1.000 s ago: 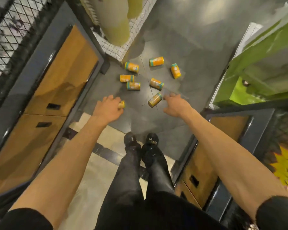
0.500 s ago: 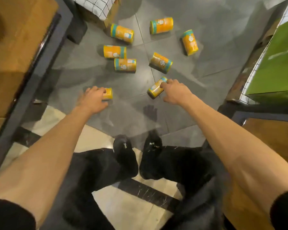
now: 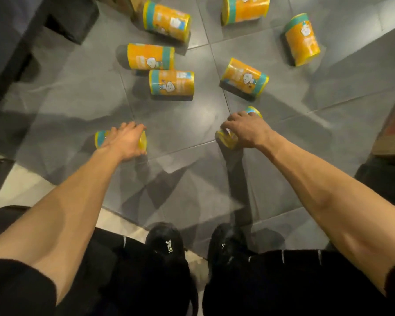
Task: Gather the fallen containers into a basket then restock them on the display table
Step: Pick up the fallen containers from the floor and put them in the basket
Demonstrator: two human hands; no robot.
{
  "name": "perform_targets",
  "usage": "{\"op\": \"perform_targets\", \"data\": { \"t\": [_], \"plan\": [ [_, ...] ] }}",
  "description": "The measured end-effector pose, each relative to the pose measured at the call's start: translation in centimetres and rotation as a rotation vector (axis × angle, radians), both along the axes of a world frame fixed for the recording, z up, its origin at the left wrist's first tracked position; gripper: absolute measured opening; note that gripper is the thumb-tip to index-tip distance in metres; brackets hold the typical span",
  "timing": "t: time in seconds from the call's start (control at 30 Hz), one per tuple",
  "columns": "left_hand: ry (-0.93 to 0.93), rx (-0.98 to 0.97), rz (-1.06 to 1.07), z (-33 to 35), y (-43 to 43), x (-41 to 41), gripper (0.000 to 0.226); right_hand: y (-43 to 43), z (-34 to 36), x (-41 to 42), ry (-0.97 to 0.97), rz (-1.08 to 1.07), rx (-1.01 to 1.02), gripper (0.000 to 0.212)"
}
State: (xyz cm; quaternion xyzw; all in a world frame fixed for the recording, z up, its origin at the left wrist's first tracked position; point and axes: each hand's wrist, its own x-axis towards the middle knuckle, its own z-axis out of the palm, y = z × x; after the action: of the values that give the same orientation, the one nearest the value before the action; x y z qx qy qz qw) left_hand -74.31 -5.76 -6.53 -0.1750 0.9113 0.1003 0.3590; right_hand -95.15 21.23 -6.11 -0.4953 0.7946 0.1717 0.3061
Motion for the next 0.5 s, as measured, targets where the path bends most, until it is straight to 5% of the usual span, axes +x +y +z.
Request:
{"op": "perform_targets", "data": {
  "t": [0.23,0.5],
  "plan": [
    [0.008,0.019,-0.042,-2.2,-0.7,0.3,0.084,-0.3,-2.1,0.2,0.078,0.197,0.044,0.083],
    [0.071,0.007,-0.006,-1.8,-0.7,0.8,0.069,0.0,-2.3,0.5,0.033,0.085,-0.047,0.077]
  ]
}}
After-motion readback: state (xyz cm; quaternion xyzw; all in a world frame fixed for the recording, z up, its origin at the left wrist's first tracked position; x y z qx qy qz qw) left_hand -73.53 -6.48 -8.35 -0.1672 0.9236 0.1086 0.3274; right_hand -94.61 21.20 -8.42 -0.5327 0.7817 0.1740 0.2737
